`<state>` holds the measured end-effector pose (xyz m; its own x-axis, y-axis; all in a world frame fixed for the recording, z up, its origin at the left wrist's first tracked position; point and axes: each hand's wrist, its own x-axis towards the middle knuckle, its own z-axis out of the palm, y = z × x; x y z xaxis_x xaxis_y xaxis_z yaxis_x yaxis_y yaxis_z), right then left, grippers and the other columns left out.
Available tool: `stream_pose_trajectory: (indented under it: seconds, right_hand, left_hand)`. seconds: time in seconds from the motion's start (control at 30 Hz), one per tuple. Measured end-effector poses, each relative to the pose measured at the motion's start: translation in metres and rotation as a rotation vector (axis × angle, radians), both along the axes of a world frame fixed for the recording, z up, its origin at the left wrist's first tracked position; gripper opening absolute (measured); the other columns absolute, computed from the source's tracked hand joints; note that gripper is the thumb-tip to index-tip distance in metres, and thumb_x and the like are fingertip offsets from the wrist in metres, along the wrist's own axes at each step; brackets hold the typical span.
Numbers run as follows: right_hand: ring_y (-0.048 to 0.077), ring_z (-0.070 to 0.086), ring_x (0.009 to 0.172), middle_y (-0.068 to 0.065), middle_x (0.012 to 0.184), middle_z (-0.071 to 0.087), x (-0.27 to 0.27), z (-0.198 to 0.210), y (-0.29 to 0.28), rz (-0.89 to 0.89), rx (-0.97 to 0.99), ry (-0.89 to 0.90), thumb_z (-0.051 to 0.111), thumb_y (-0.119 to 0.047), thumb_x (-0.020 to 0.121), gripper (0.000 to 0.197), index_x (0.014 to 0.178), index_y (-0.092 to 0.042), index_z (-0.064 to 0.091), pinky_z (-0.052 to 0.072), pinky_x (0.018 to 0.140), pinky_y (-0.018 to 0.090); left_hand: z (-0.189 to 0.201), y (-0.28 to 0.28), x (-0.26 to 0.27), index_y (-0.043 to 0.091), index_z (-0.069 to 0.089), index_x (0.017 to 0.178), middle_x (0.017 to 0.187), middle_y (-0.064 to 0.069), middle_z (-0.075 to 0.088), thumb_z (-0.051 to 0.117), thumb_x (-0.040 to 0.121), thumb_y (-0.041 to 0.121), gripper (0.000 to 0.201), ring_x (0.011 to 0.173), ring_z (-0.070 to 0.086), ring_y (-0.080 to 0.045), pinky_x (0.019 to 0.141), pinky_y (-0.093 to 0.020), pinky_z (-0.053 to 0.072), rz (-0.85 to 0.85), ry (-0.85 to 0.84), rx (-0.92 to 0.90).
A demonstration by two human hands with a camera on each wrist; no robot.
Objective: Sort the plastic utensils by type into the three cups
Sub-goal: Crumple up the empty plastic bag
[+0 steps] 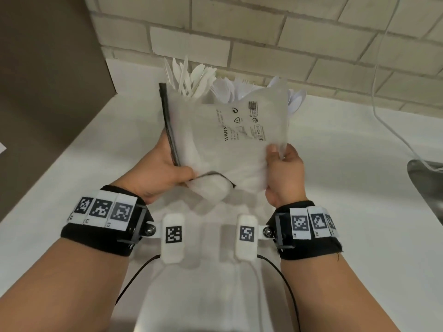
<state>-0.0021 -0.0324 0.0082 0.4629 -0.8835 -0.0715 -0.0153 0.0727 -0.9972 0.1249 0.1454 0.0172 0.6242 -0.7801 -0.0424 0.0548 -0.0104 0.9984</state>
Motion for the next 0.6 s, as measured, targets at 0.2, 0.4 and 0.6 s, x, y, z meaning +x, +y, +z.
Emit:
stream_pose_trajectory:
  seconds: [0.2,0.4,0.6]
  right_hand:
    - [0.022,0.06,0.078,0.002,0.084,0.065,-0.009,-0.004,-0.01,0.042,0.099,0.021,0.052,-0.021,0.095,0.015,0.084,-0.027,0.061,0.047,0.071,0.041]
    - [0.018,0.069,0.08,-0.003,0.088,0.074,-0.016,0.007,-0.015,0.188,0.205,-0.071,0.062,-0.012,0.089,0.015,0.097,-0.023,0.067,0.056,0.07,0.035]
    - [0.029,0.067,0.102,0.008,0.104,0.073,-0.019,0.005,-0.014,0.251,0.241,-0.209,0.043,0.01,0.092,0.04,0.102,-0.019,0.07,0.054,0.091,0.042]
  left_hand:
    - [-0.001,0.004,0.01,0.042,0.025,0.134,0.11,-0.009,0.06,0.055,0.083,-0.013,0.081,0.076,0.062,-0.018,0.053,-0.031,0.049,0.298,0.071,-0.084]
    - [0.001,0.008,0.004,0.017,0.063,0.114,0.108,-0.009,0.071,0.077,0.071,0.037,0.049,0.106,0.065,-0.034,0.081,-0.044,0.056,0.13,0.222,-0.061]
    - [-0.004,0.006,0.004,0.03,0.063,0.108,0.1,0.005,0.073,0.058,0.09,0.022,0.02,0.087,0.069,-0.012,0.071,-0.03,0.057,0.131,0.289,-0.196]
